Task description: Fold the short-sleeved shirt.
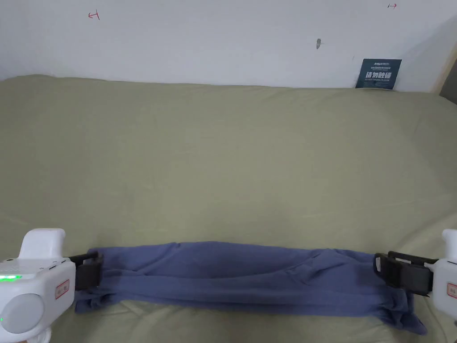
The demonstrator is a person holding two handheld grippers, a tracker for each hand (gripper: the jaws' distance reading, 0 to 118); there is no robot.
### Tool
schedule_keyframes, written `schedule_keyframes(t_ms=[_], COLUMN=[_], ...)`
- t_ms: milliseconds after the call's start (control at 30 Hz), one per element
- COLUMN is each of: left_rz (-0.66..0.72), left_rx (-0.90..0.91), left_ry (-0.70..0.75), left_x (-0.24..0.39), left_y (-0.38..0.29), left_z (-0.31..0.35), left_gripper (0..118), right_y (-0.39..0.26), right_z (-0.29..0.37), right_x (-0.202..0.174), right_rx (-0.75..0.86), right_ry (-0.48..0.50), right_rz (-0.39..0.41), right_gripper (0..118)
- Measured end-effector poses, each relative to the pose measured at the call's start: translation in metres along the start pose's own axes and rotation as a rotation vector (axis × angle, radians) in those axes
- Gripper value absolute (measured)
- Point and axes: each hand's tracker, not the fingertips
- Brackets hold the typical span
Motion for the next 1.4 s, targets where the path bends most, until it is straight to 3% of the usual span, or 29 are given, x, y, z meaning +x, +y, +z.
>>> schedule_keyframes(t_ms=[33, 100, 133, 300, 433, 500, 633, 733, 900, 1133, 1167, 1200, 1233, 1267, 1300, 1400], left_rz=[-0.011, -0.015, -0.025, -0.040, 0.002, 0.067, 0.333, 0.394, 0.452, 0.439, 0.431, 0.424, 0.417, 0.404, 0.405, 0.462], left_rx=[0.022, 0.037, 0.073, 0.124, 0.121, 0.013, -0.231, -0.353, -0.443, -0.489, -0.491, -0.495, -0.498, -0.506, -0.530, -0.559], left_ry=[-0.001, -0.017, -0.007, -0.010, -0.047, -0.178, -0.449, -0.556, -0.590, -0.616, -0.610, -0.623, -0.633, -0.670, -0.698, -0.765], left_x=[0.005, 0.014, 0.018, 0.029, 0.019, 0.003, -0.042, -0.073, -0.109, -0.127, -0.128, -0.129, -0.130, -0.128, -0.125, -0.120], left_y=[0.002, 0.006, 0.006, 0.011, 0.019, 0.029, 0.041, 0.043, 0.039, 0.035, 0.033, 0.031, 0.029, 0.026, 0.023, 0.020], left_z=[0.005, 0.011, 0.013, 0.016, 0.014, 0.004, -0.031, -0.058, -0.086, -0.100, -0.103, -0.105, -0.107, -0.110, -0.115, -0.123], left_gripper=[71, 7, 0, 0, 0, 0, 0, 0, 0, 0, 3, 13, 36, 90, 118, 111], right_y=[0.002, 0.004, 0.003, 0.002, -0.001, -0.005, -0.015, -0.023, -0.031, -0.027, -0.027, -0.027, -0.027, -0.027, -0.028, -0.030], right_z=[0.003, 0.004, 0.001, 0.001, -0.002, -0.004, -0.008, -0.010, -0.022, -0.032, -0.032, -0.033, -0.034, -0.034, -0.035, -0.036], right_x=[-0.010, -0.027, -0.035, -0.084, -0.113, -0.126, -0.152, -0.169, -0.191, -0.203, -0.204, -0.203, -0.204, -0.204, -0.204, -0.204], right_rx=[0.045, 0.106, 0.145, 0.274, 0.308, 0.325, 0.374, 0.394, 0.377, 0.350, 0.346, 0.342, 0.336, 0.330, 0.326, 0.313], right_ry=[-0.019, -0.037, -0.073, -0.105, -0.070, -0.070, -0.067, -0.059, -0.039, -0.011, -0.009, -0.004, -0.003, -0.002, 0.000, 0.003], right_rz=[0.018, 0.046, 0.064, 0.159, 0.151, 0.159, 0.200, 0.211, 0.248, 0.219, 0.215, 0.211, 0.210, 0.211, 0.212, 0.215], right_gripper=[91, 20, 0, 0, 0, 0, 0, 0, 0, 0, 0, 0, 0, 0, 0, 0])
